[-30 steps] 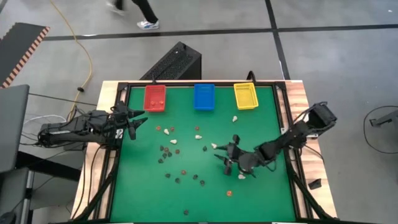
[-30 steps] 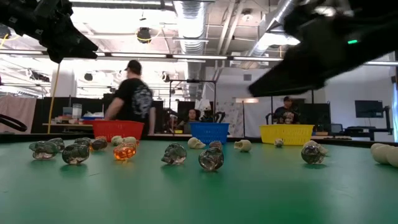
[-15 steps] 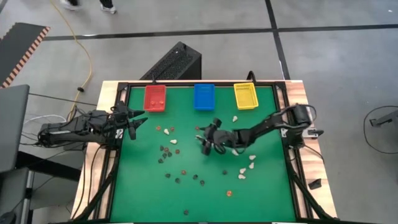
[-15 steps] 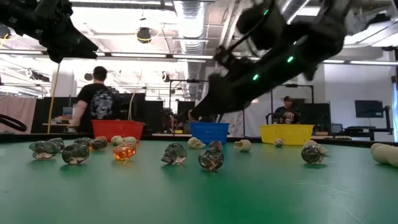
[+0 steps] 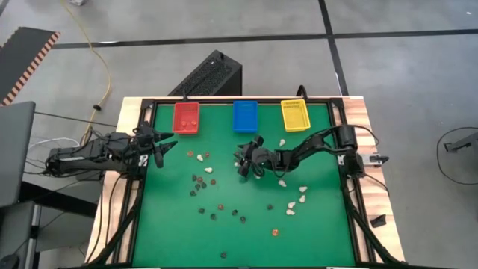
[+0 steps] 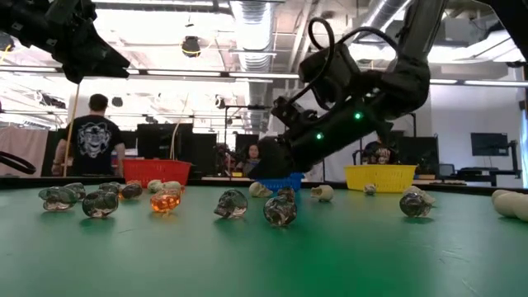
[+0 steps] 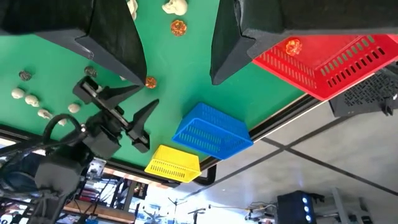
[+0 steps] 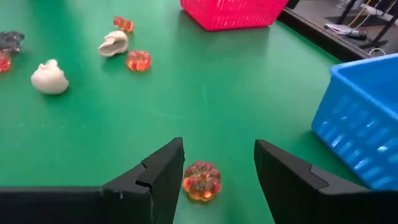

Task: Sort Halloween decoration
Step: Put the orange pumpkin toy into the red bin

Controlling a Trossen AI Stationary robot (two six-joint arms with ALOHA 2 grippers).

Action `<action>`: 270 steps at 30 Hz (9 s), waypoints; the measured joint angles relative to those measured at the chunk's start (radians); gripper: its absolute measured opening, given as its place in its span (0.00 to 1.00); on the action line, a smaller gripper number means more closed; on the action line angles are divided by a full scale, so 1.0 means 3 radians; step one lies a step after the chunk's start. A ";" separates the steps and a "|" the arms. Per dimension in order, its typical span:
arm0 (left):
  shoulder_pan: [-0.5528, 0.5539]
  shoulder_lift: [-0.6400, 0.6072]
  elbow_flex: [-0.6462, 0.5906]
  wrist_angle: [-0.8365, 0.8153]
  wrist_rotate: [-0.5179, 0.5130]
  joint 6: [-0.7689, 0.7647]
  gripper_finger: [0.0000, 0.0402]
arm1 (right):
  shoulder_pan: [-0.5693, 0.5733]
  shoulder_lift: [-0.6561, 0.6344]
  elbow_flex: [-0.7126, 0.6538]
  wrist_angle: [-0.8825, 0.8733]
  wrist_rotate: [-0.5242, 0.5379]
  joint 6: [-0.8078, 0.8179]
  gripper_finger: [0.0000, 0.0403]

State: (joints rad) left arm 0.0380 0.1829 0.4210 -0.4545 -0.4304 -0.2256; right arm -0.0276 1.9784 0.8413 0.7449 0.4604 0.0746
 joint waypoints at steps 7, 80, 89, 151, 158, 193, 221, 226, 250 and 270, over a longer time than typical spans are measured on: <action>0.0001 0.0000 0.0000 0.0000 0.0000 0.0000 0.42 | -0.0005 -0.0075 0.0003 -0.0083 -0.0239 0.0075 0.56; 0.0001 0.0000 0.0000 0.0000 0.0001 0.0012 0.42 | -0.0129 -0.0034 0.0000 -0.0414 -0.0410 0.0366 0.56; 0.0000 0.0001 -0.0001 0.0000 0.0001 0.0013 0.42 | -0.0163 -0.0031 0.0002 -0.0480 -0.0418 0.0372 0.56; 0.0000 0.0001 0.0000 0.0001 0.0001 0.0003 0.42 | -0.0155 0.0184 0.0731 -0.0978 -0.0529 0.0549 0.30; 0.0001 0.0001 0.0000 0.0003 0.0001 0.0009 0.42 | -0.0238 0.0195 0.1295 -0.1126 -0.0517 0.0202 0.30; 0.0001 0.0001 -0.0001 0.0008 0.0001 0.0013 0.42 | -0.0792 0.1990 0.4579 -0.1996 -0.1149 0.0326 0.34; 0.0001 0.0000 0.0000 0.0008 0.0002 0.0014 0.42 | -0.0922 0.2158 0.4860 -0.2590 -0.1280 0.0434 0.46; 0.0001 0.0000 -0.0001 0.0008 0.0002 0.0013 0.42 | -0.0918 0.2157 0.4860 -0.2600 -0.1286 0.0459 0.55; 0.0001 0.0000 0.0000 0.0007 0.0007 0.0013 0.42 | -0.0607 -0.0247 0.4272 -0.6336 -0.0541 -0.0559 0.48; 0.0000 0.0001 0.0000 0.0006 0.0003 -0.0003 0.42 | 0.0725 -0.3384 -0.0456 -0.3211 0.0405 0.0984 0.46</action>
State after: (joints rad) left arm 0.0381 0.1832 0.4210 -0.4529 -0.4294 -0.2267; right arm 0.1900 0.9632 0.7046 -0.2183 0.5818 0.3697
